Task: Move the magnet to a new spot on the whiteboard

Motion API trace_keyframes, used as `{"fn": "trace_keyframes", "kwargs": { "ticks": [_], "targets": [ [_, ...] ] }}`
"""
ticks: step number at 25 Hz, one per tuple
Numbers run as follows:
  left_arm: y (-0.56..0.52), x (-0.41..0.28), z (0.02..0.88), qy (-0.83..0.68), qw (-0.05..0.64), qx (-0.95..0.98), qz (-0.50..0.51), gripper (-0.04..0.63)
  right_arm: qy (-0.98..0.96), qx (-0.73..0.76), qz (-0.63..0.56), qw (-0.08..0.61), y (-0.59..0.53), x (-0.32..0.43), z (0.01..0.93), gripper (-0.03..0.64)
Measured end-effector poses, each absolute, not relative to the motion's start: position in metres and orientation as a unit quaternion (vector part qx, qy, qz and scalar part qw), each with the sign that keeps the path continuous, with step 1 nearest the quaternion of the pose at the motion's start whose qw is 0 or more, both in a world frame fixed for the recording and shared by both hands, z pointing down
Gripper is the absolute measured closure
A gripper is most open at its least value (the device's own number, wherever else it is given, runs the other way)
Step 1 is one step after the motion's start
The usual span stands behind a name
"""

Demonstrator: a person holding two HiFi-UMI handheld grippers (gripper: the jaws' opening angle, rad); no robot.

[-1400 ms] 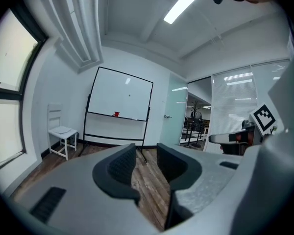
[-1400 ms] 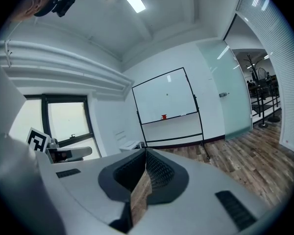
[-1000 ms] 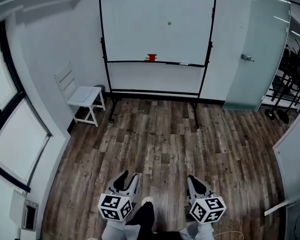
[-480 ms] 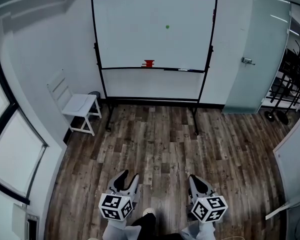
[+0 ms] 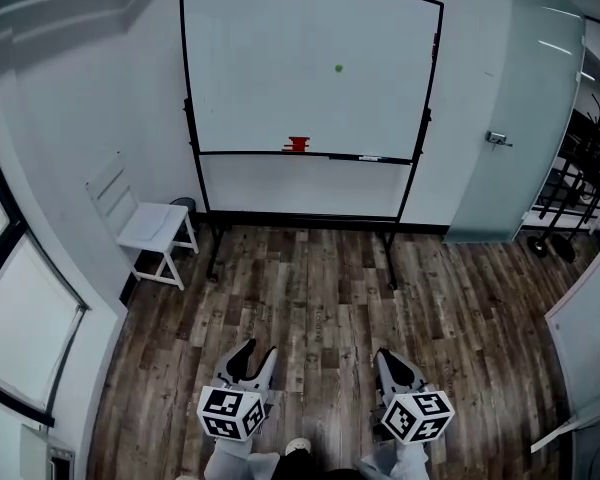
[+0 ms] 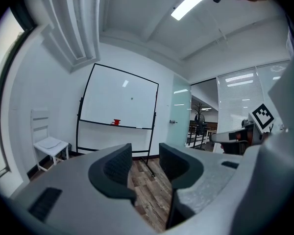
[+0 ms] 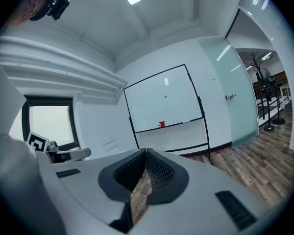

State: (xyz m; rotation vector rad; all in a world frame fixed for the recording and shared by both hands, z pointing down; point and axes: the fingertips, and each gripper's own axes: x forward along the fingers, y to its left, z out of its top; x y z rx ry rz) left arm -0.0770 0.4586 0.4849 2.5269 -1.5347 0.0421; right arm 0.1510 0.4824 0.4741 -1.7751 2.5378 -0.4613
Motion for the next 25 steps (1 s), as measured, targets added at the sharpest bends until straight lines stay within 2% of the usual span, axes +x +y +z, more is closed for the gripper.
{"fn": "trace_keyframes", "kwargs": {
  "ticks": [14, 25],
  "targets": [
    [0.393, -0.091, 0.489, -0.497, 0.087, 0.863, 0.033, 0.428, 0.811, -0.566, -0.147, 0.005, 0.413, 0.121, 0.478, 0.588],
    [0.386, -0.093, 0.527, -0.496, 0.119, 0.859, 0.054, 0.428, 0.804, -0.57, -0.17, -0.007, 0.407, 0.121, 0.504, 0.588]
  ]
}}
